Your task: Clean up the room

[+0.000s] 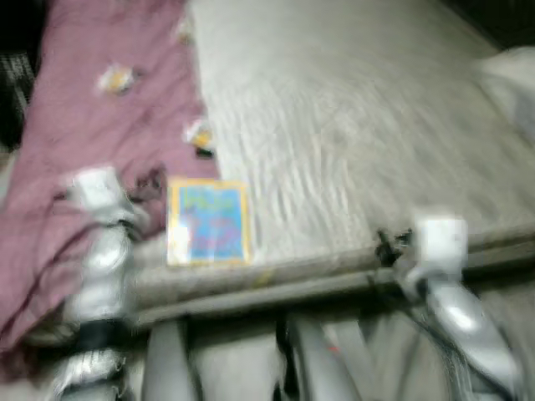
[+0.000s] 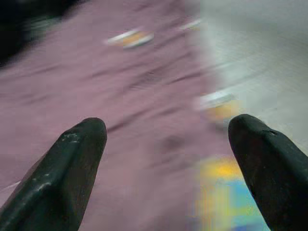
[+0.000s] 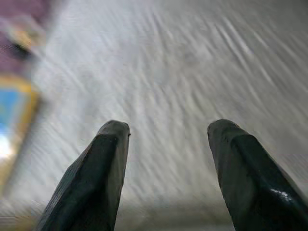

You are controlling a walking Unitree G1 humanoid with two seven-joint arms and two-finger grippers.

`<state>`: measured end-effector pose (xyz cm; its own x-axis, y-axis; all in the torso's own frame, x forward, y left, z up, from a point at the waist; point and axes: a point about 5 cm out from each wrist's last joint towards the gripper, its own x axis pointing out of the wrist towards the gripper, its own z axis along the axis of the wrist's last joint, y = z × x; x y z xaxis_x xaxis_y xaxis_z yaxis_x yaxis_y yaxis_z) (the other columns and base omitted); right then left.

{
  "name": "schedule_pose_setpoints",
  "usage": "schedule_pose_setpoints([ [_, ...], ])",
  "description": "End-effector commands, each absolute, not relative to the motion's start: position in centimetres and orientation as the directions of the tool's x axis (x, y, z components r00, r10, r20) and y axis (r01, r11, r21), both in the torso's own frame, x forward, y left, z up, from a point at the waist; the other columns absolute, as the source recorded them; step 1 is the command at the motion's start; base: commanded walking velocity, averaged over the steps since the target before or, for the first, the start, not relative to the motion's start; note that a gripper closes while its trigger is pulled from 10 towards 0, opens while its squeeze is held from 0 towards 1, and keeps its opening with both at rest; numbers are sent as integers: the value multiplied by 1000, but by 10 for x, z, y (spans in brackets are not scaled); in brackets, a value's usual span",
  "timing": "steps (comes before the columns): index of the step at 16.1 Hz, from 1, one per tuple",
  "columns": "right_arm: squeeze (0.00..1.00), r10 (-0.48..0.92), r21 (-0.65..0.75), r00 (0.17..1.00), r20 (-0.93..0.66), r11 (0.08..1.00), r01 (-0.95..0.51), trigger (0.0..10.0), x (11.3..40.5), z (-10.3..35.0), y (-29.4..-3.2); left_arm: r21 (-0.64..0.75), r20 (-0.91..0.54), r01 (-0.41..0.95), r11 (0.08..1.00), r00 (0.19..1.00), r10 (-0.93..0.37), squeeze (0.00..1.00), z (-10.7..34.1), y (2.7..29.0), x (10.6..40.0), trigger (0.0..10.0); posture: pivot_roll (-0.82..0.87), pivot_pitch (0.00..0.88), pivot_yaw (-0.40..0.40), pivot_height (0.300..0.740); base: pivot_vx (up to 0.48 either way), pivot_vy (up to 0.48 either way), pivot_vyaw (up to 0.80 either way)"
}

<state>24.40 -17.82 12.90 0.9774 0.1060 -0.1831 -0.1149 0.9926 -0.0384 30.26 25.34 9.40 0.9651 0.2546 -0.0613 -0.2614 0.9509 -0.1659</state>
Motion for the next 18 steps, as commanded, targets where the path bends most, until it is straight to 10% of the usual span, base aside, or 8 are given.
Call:
schedule_pose_setpoints([
  [1,0,30,-69,969,-247,996,-48,10000,231,117,-199,-198,-95,-221,955,974,206,0,87,232,308,10000,-148,103,-59,560,0,0,0],
  [18,0,19,-75,960,-279,996,-42,10000,218,118,-207,-218,-237,-291,932,942,239,0,69,241,312,10000,-168,140,-54,500,0,0,0],
])
